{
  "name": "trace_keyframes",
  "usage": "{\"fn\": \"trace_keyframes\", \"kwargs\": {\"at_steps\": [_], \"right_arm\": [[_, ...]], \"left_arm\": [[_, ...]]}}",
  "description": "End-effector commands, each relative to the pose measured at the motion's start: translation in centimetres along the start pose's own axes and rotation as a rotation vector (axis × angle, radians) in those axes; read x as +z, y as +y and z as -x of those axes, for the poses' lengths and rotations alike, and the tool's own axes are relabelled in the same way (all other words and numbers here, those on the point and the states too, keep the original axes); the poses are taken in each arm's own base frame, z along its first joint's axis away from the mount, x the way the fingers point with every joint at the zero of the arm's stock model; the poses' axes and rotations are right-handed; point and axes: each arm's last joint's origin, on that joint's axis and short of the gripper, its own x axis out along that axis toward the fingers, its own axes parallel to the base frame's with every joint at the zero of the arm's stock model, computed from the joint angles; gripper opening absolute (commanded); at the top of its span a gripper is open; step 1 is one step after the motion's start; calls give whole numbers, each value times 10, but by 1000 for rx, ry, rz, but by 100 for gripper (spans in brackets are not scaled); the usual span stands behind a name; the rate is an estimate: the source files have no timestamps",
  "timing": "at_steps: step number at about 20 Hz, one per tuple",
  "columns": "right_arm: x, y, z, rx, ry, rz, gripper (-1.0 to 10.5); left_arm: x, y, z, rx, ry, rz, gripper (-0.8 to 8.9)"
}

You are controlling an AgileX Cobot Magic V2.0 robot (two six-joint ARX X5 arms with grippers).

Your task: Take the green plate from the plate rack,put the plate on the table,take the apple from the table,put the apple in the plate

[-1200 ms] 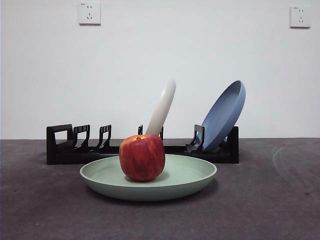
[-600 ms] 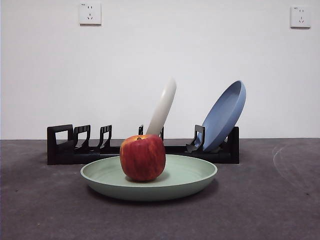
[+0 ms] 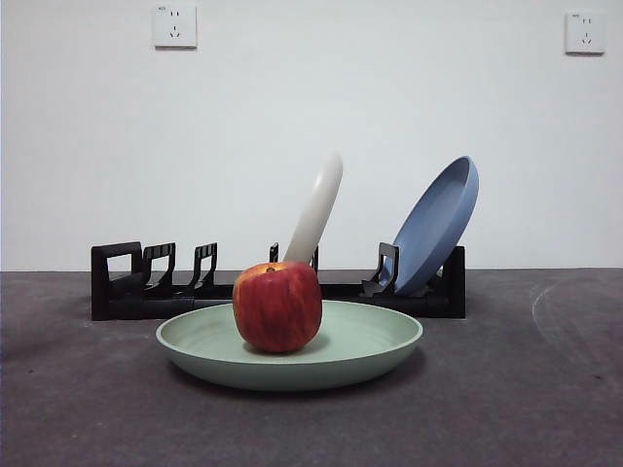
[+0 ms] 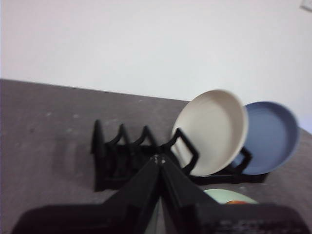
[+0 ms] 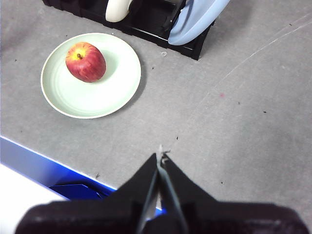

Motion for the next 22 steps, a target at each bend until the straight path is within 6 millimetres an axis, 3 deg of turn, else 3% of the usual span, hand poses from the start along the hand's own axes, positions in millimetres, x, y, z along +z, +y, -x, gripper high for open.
{"fn": "trace_keyframes", "kwargs": {"at_steps": [1,13,22], "right_arm": [[-3,0,-1,-6,27,-1,0],[-3,0,-1,-7,26,-1,0],[-3,0,-1,-14,25,-1,0]], "left_arm": [[-16,8,2,24,-36,-20,-4],[-71,31,-5,109,7,-29,-4],[-79,33,-4,142,82,-47,-4]]}}
